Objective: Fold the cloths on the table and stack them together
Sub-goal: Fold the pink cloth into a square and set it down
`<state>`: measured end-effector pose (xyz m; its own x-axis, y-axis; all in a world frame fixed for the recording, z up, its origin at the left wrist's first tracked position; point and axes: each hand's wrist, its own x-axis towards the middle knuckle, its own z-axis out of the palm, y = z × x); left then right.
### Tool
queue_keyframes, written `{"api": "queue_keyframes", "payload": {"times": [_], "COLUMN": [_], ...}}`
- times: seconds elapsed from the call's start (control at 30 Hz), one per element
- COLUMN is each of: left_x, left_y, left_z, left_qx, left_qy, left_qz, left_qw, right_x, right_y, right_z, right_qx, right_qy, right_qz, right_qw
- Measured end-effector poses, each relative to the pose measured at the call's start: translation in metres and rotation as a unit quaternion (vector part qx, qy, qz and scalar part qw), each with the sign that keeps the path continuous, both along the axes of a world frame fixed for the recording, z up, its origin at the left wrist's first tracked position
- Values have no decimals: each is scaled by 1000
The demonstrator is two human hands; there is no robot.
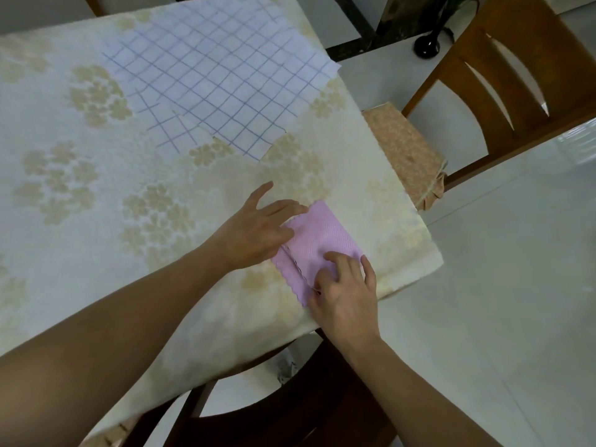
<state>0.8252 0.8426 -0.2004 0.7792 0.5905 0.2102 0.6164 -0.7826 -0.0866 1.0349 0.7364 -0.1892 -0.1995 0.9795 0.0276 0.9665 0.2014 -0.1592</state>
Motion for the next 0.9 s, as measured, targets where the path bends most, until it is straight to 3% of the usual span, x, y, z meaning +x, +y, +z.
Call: {"api": "queue_keyframes", "payload": {"times": [0.6,0.8,0.9], "left_x": [-16,-20,-17], "left_y": [-16,-31,-46], "left_z": [-6,-7,-9], "left_qx": [-13,-78,-99], "left_qy": [6,7,-56], "left_qz": [35,103,201], "left_qw": [999,992,973], "right_x": [-14,-10,1], "right_y": [-14,-18,-8], "right_z": [-14,-12,-11], "right_qx": [-19,-8,28], "right_qy": [21,55,99], "right_qz": [39,53,73], "right_qw": [999,997,992]}}
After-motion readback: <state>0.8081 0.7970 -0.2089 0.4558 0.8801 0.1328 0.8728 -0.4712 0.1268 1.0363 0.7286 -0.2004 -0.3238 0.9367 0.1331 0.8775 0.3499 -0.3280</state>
